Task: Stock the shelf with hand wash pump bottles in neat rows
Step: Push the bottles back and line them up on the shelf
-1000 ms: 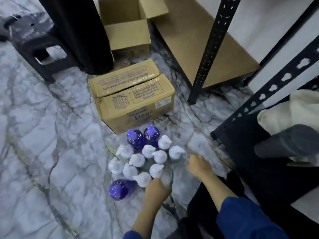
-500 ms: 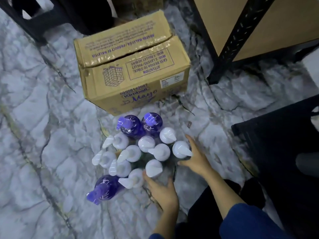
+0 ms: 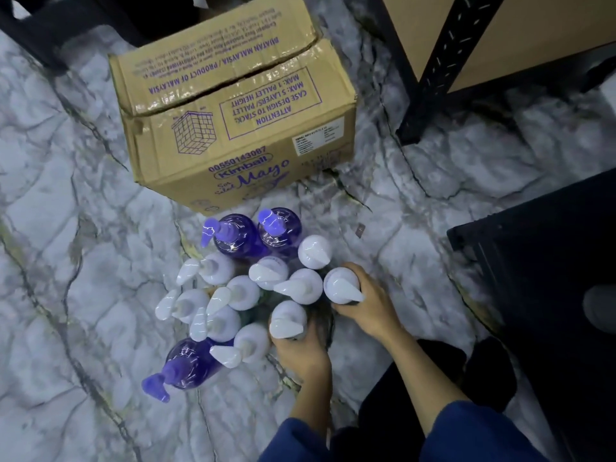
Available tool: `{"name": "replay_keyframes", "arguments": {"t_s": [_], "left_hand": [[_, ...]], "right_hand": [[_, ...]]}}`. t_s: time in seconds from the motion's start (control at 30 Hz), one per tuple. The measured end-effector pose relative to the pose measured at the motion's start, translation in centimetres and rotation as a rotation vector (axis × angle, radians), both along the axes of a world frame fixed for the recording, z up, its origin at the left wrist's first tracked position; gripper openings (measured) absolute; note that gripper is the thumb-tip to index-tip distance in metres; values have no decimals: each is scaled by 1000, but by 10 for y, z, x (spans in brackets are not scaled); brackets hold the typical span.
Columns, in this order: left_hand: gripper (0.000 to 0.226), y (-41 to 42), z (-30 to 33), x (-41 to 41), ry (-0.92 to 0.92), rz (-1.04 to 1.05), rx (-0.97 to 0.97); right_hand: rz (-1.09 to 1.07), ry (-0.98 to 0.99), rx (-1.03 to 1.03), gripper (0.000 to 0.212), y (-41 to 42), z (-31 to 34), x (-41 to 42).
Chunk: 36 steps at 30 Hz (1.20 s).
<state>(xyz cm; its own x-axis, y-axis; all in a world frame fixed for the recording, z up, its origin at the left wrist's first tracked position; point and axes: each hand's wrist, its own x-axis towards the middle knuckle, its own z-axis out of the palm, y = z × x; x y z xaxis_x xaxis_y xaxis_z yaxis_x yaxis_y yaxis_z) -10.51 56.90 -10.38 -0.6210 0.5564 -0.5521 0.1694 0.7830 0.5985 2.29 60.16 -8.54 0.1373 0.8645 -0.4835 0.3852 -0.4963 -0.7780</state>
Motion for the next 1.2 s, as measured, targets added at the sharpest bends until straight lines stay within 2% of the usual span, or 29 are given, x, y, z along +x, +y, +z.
{"name": "replay_keyframes", "arguments": {"t_s": [0.07,0.17,0.23,0.37,0.53,0.57,0.63,0.67,0.8,1.03,1.2], "left_hand": [[33,0,1,0,51,48,22],[27,-3,10,0,-51,51,25],[31,-8,22,3,-72,-3,57],[48,-12,43,9,35,-37,181],[46,-16,69,5,-23,-156,331],[52,-17,75,6,-17,-174,355],[78,-19,90,9,-18,-198,375],[85,-19,99,9,-32,-206,392],[75,-16,128,6,-146,-305,482],[71,4,194,17,-268,-401,645],[73,26,255,39,-340,-471,816]], "right_hand": [[-5,18,-24,62,-3,-2,-1],[-34,57,-48,67,-10,-2,0],[-64,71,-49,65,-14,1,2],[-250,128,-88,60,-20,13,6],[-456,154,-68,64,-23,33,13],[-480,145,-53,65,-23,38,14],[-503,117,-14,73,-25,47,16],[-508,115,-1,79,-26,53,17],[-510,136,102,89,-28,87,17],[-574,87,382,73,-23,170,18],[-607,45,597,71,-18,249,30]]}}
